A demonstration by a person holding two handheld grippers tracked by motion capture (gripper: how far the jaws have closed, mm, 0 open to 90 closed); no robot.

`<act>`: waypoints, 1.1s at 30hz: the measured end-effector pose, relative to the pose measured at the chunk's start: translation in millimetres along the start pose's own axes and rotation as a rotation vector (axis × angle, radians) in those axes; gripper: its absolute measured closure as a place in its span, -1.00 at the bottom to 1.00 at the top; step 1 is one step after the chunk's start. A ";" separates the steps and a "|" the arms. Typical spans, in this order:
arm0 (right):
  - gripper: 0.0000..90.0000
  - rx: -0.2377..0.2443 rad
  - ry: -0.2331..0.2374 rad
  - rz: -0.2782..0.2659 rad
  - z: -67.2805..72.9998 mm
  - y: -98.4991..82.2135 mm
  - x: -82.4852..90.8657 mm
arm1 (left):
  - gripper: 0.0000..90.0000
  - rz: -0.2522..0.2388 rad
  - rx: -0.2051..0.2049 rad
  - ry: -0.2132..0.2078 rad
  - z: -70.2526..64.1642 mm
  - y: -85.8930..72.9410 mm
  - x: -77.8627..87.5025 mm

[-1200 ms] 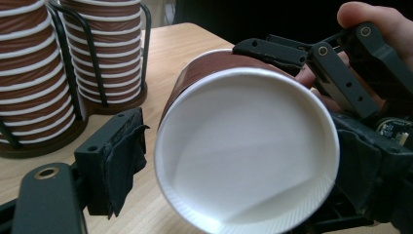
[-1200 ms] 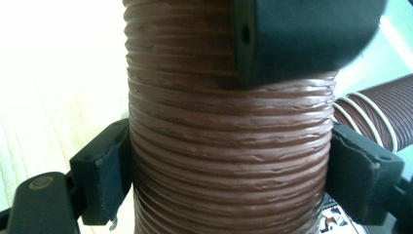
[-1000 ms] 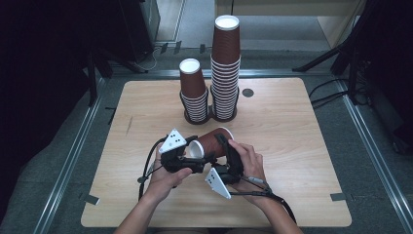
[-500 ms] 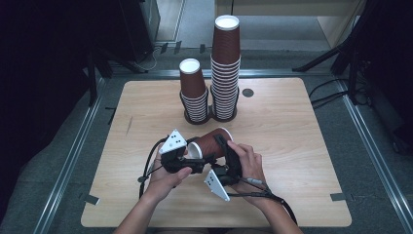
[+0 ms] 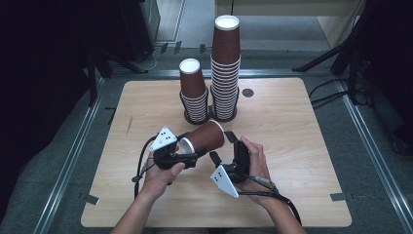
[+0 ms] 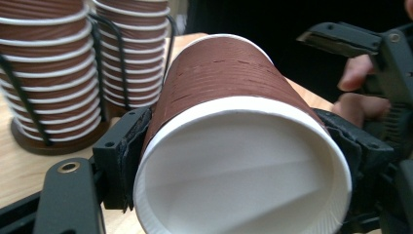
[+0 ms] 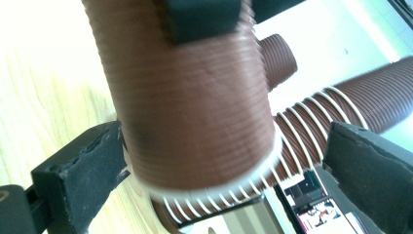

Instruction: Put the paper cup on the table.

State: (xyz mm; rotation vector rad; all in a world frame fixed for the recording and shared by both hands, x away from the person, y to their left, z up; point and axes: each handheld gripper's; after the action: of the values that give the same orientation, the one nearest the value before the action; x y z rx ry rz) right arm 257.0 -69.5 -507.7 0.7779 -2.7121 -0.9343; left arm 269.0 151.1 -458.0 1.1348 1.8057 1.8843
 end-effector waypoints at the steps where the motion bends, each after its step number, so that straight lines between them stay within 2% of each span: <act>1: -0.96 -0.009 -0.002 0.004 -1.9 -0.8 1.7 | -0.53 -0.004 0.005 0.008 1.0 -0.1 0.5; 3: -0.96 -0.057 -0.011 0.017 -5.5 -2.5 5.2 | -0.53 -0.011 0.013 0.002 3.4 -0.7 1.4; 5: -0.96 -0.141 -0.010 0.026 -9.0 -4.1 8.7 | -0.53 -0.023 0.015 0.014 4.4 -1.8 1.8; 8: -0.96 -0.307 0.004 0.040 -14.6 -5.3 13.0 | -0.53 -0.034 0.020 0.008 5.8 -3.0 2.0; 10: -0.96 -0.448 -0.001 0.060 -17.9 -4.1 15.6 | -0.53 -0.036 0.014 0.010 5.2 -3.7 1.7; 13: -0.96 -0.571 0.007 0.066 -20.7 -0.9 18.6 | -0.53 -0.034 0.018 0.016 4.6 -4.9 0.4; 16: -0.96 -0.720 0.014 0.073 -24.8 0.8 21.1 | -0.54 -0.038 0.017 0.027 4.1 -5.7 0.0; 19: -0.96 -0.907 0.013 0.094 -29.4 -1.4 21.9 | -0.53 -0.033 0.016 0.026 3.9 -6.1 -0.7; 22: -0.96 -1.149 0.007 0.112 -33.7 -6.3 20.4 | -0.53 -0.029 0.013 0.025 3.2 -6.9 -2.2; 23: -0.96 -1.195 0.002 0.116 -34.2 -7.1 19.6 | -0.53 -0.028 0.009 0.025 2.3 -7.2 -3.0; 24: -0.96 -1.270 0.000 0.125 -34.8 -7.8 18.2 | -0.53 -0.028 0.009 0.025 1.7 -7.4 -3.3; 25: -0.96 -1.310 0.002 0.128 -35.0 -8.3 17.4 | -0.53 -0.030 0.007 0.026 0.9 -7.7 -3.8; 28: -0.96 -1.485 0.002 0.158 -34.5 -9.5 13.7 | -0.53 -0.037 0.004 0.029 -0.2 -8.1 -3.9; 29: -0.96 -1.526 0.003 0.160 -34.3 -9.9 12.9 | -0.53 -0.039 0.003 0.029 -0.1 -8.3 -3.7; 33: -0.96 -1.725 0.047 0.151 -34.2 -10.4 10.3 | -0.53 -0.040 0.000 0.038 0.0 -8.8 -3.6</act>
State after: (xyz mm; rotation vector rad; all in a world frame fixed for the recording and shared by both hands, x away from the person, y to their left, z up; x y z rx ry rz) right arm 263.5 -99.9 -487.2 0.1351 -0.9784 -2.3490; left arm 268.7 150.1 -467.4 1.0614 1.8353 1.8956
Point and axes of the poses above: each handheld gripper's, and its own axes: x roughly backward along the jaws, y roughly out of its top, z roughly to its left, and after that the axes turned 7 degrees about -x, right-handed
